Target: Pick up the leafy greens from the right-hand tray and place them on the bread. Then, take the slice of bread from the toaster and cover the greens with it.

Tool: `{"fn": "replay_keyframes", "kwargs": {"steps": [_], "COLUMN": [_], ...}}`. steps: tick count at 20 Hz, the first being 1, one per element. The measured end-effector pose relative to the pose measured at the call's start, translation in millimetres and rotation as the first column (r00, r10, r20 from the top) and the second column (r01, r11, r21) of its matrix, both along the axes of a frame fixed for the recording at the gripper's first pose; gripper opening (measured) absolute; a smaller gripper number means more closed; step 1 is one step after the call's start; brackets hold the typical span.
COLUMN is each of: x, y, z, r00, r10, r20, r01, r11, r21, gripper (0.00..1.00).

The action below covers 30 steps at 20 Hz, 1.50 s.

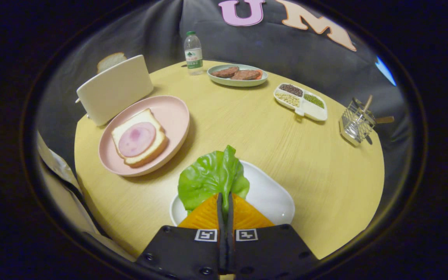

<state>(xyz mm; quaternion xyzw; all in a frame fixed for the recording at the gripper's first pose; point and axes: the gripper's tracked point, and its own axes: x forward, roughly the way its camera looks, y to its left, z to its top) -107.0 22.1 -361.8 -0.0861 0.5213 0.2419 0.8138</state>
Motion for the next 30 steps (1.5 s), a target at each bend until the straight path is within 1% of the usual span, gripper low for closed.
{"fn": "replay_keyframes", "kwargs": {"steps": [3,6,16,23,30], "x": [0,3,19,28,34], "y": [4,10,39,92,151], "z": [12,27,77,98,98], "r00": [1.0,0.999,0.993,0.987,0.984], "r10": [0.0,0.011,-0.004,0.054,0.114], "r20": [0.0,0.032,0.119,0.153,0.14], "r01": [0.0,-0.011,0.001,-0.062,-0.127], "r11": [1.0,1.0,1.0,0.997,0.988], "r21": [0.013,0.012,0.023,0.049,0.092], "gripper": [0.04,0.04,0.03,0.03,0.03]}}
